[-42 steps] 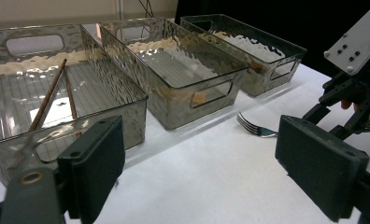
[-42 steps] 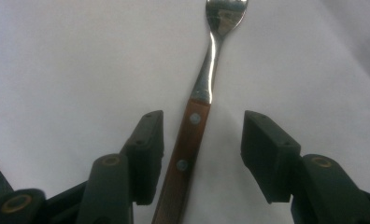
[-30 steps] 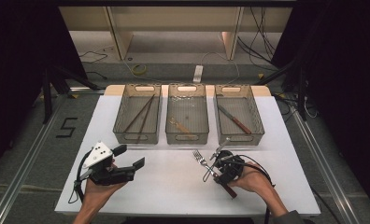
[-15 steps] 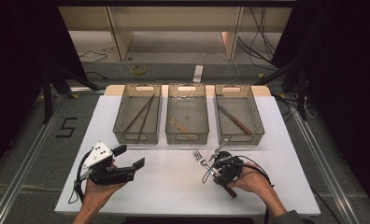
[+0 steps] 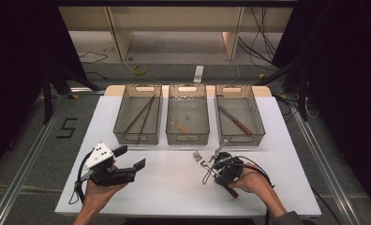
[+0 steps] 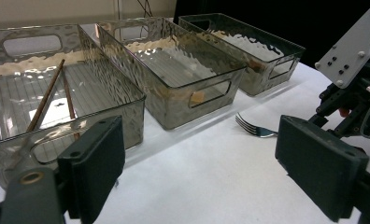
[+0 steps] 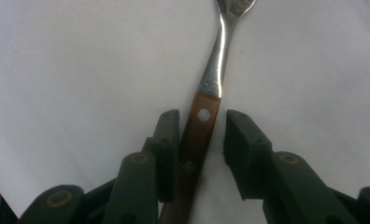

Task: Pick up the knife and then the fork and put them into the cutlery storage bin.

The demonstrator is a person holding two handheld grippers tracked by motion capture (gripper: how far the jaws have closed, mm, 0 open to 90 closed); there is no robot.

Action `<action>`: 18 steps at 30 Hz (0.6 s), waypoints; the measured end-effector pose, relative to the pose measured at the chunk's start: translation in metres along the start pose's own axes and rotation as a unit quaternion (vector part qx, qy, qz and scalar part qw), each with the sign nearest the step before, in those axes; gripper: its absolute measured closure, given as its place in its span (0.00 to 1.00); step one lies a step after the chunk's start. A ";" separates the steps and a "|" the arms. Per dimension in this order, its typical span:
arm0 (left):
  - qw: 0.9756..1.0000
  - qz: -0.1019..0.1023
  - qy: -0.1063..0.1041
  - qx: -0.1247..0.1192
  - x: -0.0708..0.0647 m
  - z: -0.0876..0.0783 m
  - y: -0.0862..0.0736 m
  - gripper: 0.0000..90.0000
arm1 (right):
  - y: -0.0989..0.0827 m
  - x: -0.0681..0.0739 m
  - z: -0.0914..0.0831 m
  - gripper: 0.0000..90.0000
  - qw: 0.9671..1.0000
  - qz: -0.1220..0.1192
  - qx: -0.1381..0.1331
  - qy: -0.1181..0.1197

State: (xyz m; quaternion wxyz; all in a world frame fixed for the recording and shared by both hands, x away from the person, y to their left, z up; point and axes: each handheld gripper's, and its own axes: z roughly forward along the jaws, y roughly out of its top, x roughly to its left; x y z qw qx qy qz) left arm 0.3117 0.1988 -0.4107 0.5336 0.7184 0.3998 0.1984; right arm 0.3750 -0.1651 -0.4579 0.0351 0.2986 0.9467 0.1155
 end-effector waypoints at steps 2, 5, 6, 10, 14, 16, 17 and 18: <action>1.000 0.000 0.000 0.000 0.000 0.000 0.000 0.17 | 0.000 0.000 0.000 0.75 1.000 -0.001 0.000 0.001; 1.000 0.000 0.000 0.000 0.000 0.000 0.000 0.17 | 0.000 -0.001 0.000 0.76 1.000 -0.001 -0.001 0.001; 1.000 0.000 0.000 0.000 0.000 0.000 0.000 0.17 | 0.000 -0.001 0.000 0.77 1.000 -0.001 -0.001 0.001; 1.000 0.001 0.000 0.001 -0.001 0.000 0.000 0.17 | 0.000 -0.001 0.000 0.78 1.000 0.000 0.000 -0.001; 1.000 0.001 0.001 0.000 -0.001 0.001 0.000 0.17 | 0.001 -0.001 0.000 0.81 1.000 0.001 0.001 -0.002; 1.000 0.001 0.000 0.001 -0.001 0.001 0.000 0.17 | 0.002 -0.001 0.000 0.82 1.000 0.001 0.005 -0.001; 1.000 0.001 0.000 0.001 -0.001 0.001 0.000 0.17 | 0.002 -0.002 0.000 0.82 1.000 -0.001 0.004 -0.001; 1.000 0.001 0.000 0.001 -0.001 0.001 0.000 0.17 | 0.002 -0.002 0.000 0.83 1.000 -0.001 0.004 -0.001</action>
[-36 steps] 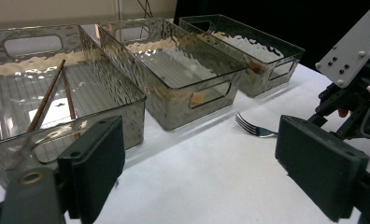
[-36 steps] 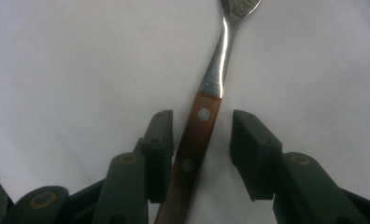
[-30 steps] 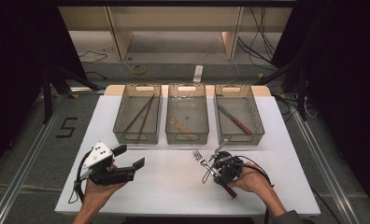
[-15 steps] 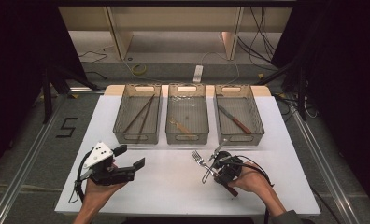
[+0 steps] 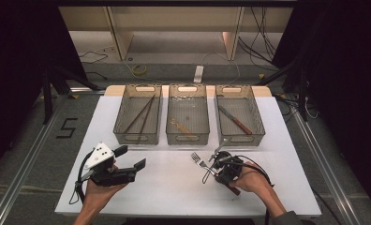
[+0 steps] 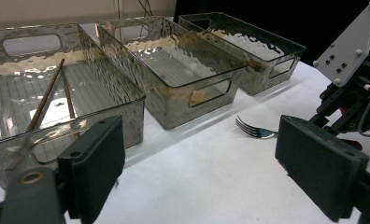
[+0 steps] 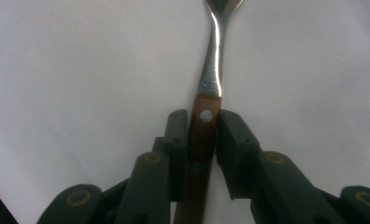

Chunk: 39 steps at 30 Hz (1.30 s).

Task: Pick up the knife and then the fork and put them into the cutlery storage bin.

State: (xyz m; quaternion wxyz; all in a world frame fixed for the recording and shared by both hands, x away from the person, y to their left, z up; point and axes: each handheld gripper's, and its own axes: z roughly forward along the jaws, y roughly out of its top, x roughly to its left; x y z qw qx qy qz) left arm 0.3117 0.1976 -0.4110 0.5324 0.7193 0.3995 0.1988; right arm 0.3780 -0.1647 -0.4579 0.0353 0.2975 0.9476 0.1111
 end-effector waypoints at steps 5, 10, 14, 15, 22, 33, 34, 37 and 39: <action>1.000 0.000 0.000 0.000 0.000 0.000 0.000 0.17 | 0.001 0.000 0.000 0.85 1.000 0.003 0.003 0.001; 1.000 0.000 0.000 0.001 0.000 0.000 0.000 0.17 | 0.001 -0.001 0.000 0.86 1.000 -0.005 0.004 0.001; 1.000 -0.001 0.001 0.001 0.000 0.000 0.000 0.17 | 0.001 0.000 0.000 0.86 1.000 -0.014 0.006 -0.001; 1.000 -0.002 0.001 0.001 0.000 0.000 0.000 0.17 | 0.001 -0.001 0.000 0.86 1.000 -0.014 0.004 0.000; 1.000 -0.001 0.001 0.000 0.001 0.000 0.000 0.17 | 0.000 -0.003 -0.002 0.86 1.000 -0.023 -0.003 0.017; 1.000 -0.003 0.003 0.000 0.001 0.000 0.000 0.17 | -0.004 -0.008 -0.015 0.86 0.997 -0.009 -0.059 0.050; 1.000 -0.003 0.003 0.000 0.001 0.000 0.000 0.17 | -0.004 -0.008 -0.016 0.86 0.997 -0.006 -0.063 0.053; 1.000 -0.003 0.003 0.000 0.001 0.000 0.000 0.17 | -0.005 -0.010 -0.019 0.86 0.996 -0.003 -0.073 0.054; 1.000 -0.003 0.003 0.000 0.001 0.000 0.000 0.17 | -0.005 -0.011 -0.021 0.86 0.995 -0.002 -0.079 0.054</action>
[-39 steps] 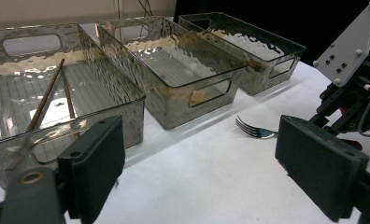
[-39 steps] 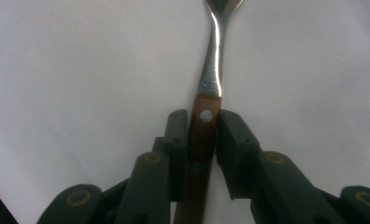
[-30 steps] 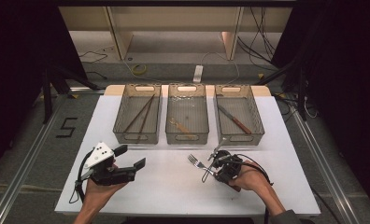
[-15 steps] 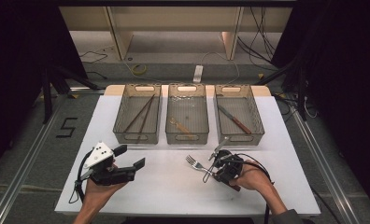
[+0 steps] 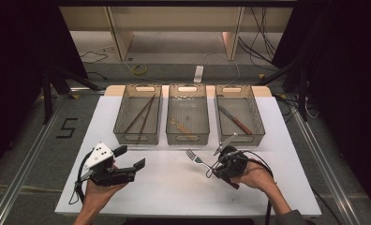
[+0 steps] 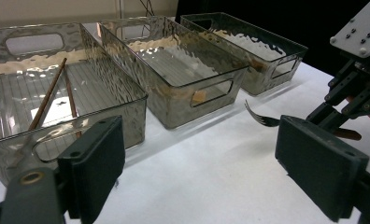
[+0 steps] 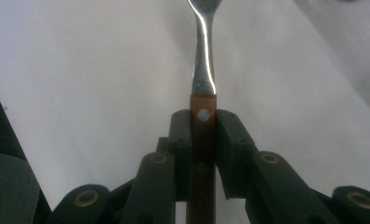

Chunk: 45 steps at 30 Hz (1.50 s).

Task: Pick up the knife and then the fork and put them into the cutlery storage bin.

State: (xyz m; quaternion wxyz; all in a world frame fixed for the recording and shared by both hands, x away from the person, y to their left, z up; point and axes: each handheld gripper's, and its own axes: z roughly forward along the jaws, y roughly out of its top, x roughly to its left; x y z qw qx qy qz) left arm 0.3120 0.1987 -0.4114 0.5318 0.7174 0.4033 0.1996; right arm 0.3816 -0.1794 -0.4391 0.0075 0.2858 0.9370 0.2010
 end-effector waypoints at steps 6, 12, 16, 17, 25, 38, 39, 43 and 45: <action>1.000 -0.001 0.000 0.000 0.000 0.000 0.000 0.17 | -0.002 -0.008 -0.010 0.86 1.000 0.010 -0.025 0.003; 1.000 -0.001 0.000 0.000 0.000 0.000 0.000 0.17 | -0.006 -0.018 -0.022 0.86 0.998 0.028 -0.056 0.006; 1.000 -0.004 0.000 -0.003 0.001 0.000 0.000 0.17 | -0.007 -0.023 -0.028 0.86 0.997 0.036 -0.072 0.006; 1.000 -0.004 -0.001 -0.002 0.001 0.000 0.000 0.17 | -0.007 -0.025 -0.030 0.86 0.996 0.039 -0.075 0.007; 1.000 -0.004 0.001 -0.003 0.001 0.000 0.000 0.17 | -0.003 -0.036 -0.045 0.86 0.993 0.048 -0.110 0.002; 1.000 -0.005 0.002 -0.002 0.002 0.000 0.000 0.17 | 0.005 -0.064 -0.072 0.86 0.983 0.083 -0.163 -0.016; 1.000 -0.005 0.002 -0.003 0.002 0.000 0.000 0.17 | 0.006 -0.066 -0.074 0.86 0.982 0.085 -0.165 -0.019; 1.000 -0.005 0.001 -0.003 0.002 0.000 0.000 0.17 | 0.012 -0.075 -0.082 0.86 0.980 0.094 -0.175 -0.029; 1.000 -0.005 0.001 -0.004 0.002 0.000 0.000 0.17 | 0.016 -0.079 -0.084 0.86 0.978 0.098 -0.179 -0.039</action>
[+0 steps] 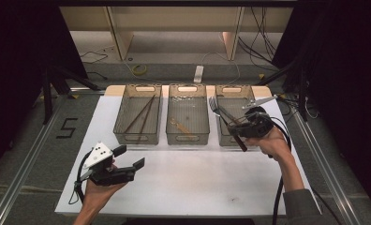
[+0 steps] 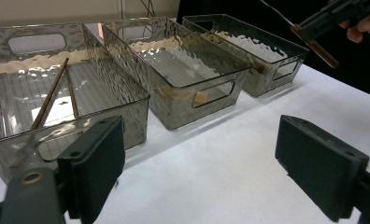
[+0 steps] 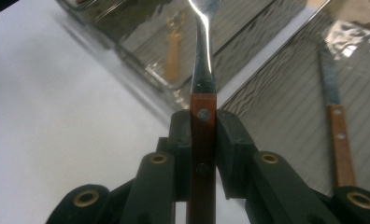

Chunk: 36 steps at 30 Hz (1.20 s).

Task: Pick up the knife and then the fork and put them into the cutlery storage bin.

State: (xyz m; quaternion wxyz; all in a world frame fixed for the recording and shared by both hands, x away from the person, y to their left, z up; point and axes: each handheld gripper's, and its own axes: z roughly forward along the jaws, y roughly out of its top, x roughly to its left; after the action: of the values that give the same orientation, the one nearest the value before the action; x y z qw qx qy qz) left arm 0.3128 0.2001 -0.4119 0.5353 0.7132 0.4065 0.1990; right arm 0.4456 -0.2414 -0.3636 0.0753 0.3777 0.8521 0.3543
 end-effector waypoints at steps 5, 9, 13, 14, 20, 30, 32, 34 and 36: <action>1.000 0.000 0.000 0.001 0.000 0.000 0.000 0.17 | 0.014 -0.008 -0.001 0.86 1.000 0.007 -0.007 -0.012; 1.000 0.000 0.000 0.001 0.000 0.000 0.000 0.17 | 0.024 -0.012 -0.001 0.86 1.000 0.009 -0.012 -0.020; 1.000 0.000 0.000 0.000 0.000 0.000 0.000 0.17 | 0.031 -0.016 0.000 0.86 1.000 0.012 -0.011 -0.026; 1.000 0.001 0.000 0.001 0.000 0.000 0.000 0.17 | 0.033 -0.017 0.000 0.86 0.999 0.014 -0.011 -0.027; 1.000 0.002 -0.001 0.000 0.000 -0.001 0.000 0.17 | 0.039 -0.022 0.003 0.86 0.999 0.020 -0.010 -0.038; 1.000 0.001 -0.001 0.000 0.000 0.000 0.000 0.17 | 0.046 -0.033 0.007 0.86 0.998 0.037 -0.015 -0.043; 1.000 0.000 -0.001 0.000 0.000 0.000 0.000 0.17 | 0.047 -0.037 0.008 0.86 0.998 0.043 -0.013 -0.048; 1.000 0.001 -0.002 0.000 0.000 0.000 0.000 0.17 | 0.047 -0.040 0.009 0.86 0.997 0.048 -0.012 -0.052; 1.000 0.000 -0.001 0.000 0.000 0.000 0.000 0.17 | 0.047 -0.043 0.009 0.86 0.997 0.051 -0.012 -0.055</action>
State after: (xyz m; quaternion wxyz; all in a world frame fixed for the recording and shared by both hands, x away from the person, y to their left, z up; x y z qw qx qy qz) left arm 0.3126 0.2000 -0.4118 0.5359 0.7133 0.4057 0.1983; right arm 0.5072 -0.2443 -0.3456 0.1083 0.4386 0.8221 0.3464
